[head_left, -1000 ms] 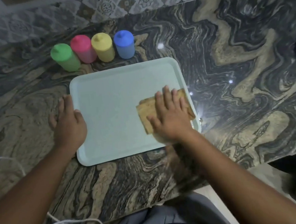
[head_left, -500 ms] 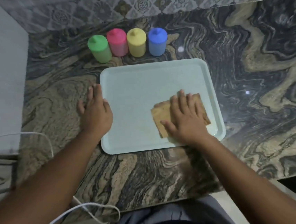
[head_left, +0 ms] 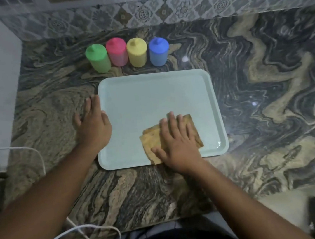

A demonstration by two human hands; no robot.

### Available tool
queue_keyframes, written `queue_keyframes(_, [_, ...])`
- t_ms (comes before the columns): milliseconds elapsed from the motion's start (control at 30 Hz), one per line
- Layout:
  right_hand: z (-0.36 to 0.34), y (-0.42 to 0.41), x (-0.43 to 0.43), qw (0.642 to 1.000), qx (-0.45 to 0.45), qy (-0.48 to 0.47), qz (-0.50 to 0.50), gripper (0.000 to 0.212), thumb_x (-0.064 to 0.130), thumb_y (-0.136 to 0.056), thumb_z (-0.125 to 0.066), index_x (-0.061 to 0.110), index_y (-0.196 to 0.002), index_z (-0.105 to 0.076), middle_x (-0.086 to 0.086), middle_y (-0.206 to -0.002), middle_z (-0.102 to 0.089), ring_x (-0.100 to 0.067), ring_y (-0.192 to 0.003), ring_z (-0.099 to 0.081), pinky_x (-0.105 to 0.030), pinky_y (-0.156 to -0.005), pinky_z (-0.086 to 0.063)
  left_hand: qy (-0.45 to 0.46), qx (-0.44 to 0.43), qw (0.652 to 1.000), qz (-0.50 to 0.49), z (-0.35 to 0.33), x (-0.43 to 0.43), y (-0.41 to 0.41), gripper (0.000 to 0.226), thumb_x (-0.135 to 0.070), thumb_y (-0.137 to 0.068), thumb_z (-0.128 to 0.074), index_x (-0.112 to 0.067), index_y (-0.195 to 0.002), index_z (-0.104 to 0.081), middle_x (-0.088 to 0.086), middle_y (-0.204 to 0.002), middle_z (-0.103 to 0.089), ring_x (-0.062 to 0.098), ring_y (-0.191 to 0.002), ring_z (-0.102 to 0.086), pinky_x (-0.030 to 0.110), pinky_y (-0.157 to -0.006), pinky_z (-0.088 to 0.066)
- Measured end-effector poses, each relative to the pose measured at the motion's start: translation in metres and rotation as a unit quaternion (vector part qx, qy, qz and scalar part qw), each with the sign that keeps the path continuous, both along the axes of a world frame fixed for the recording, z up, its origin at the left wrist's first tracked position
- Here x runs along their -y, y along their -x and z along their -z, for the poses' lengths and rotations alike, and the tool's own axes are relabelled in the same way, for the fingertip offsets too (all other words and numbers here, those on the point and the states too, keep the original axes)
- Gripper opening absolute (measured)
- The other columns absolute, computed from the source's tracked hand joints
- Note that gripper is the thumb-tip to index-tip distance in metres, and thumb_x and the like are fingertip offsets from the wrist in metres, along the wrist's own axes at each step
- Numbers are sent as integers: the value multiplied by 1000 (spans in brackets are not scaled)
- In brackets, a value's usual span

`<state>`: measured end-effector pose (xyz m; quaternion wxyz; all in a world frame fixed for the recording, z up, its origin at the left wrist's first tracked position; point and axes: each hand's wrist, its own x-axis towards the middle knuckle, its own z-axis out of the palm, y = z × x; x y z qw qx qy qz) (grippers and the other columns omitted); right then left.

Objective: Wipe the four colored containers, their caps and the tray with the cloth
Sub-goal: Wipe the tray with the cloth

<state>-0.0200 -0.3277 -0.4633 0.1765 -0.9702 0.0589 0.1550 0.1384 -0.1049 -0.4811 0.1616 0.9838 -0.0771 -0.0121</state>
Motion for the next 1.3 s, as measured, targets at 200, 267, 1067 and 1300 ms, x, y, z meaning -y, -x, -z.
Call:
queue_keyframes(200, [-5, -52, 57, 985, -14, 27, 170, 91, 62, -102, -38, 14, -164, 8, -16, -168, 26, -39, -154, 27, -53, -124, 15, -7, 4, 1000, -1, 2, 1, 0, 57, -21, -103, -30, -16, -157, -15, 4, -165, -19, 14, -153, -10, 54, -121, -3])
queue_keyframes(267, [-3, -85, 26, 989, -8, 8, 149, 90, 60, -102, -38, 12, -164, 6, -18, -168, 24, -42, -154, 25, -58, -123, 12, -4, 0, 1000, -3, 2, 1, -1, 56, -21, -103, -30, -17, -157, -15, 3, -165, -19, 13, -153, -9, 53, -121, -2])
queue_keyframes(1067, [-3, -16, -5, 1000, -4, -3, -26, 93, 65, -100, -40, 22, -163, 13, -9, -165, 35, -34, -149, 38, -46, -119, 23, 5, -4, 1000, -2, -4, 3, 2, 57, -19, -102, -30, -17, -156, -14, 1, -166, -17, 12, -154, -7, 54, -121, -4])
queue_keyframes(1300, [-3, -96, 57, 987, -1, 28, 158, 88, 60, -101, -42, 16, -165, 0, -14, -170, 20, -40, -156, 22, -57, -126, 8, -3, -6, 1000, -2, -9, 4, 4, 59, -19, -102, -31, -16, -158, -13, 1, -167, -13, 12, -154, -5, 52, -122, -1])
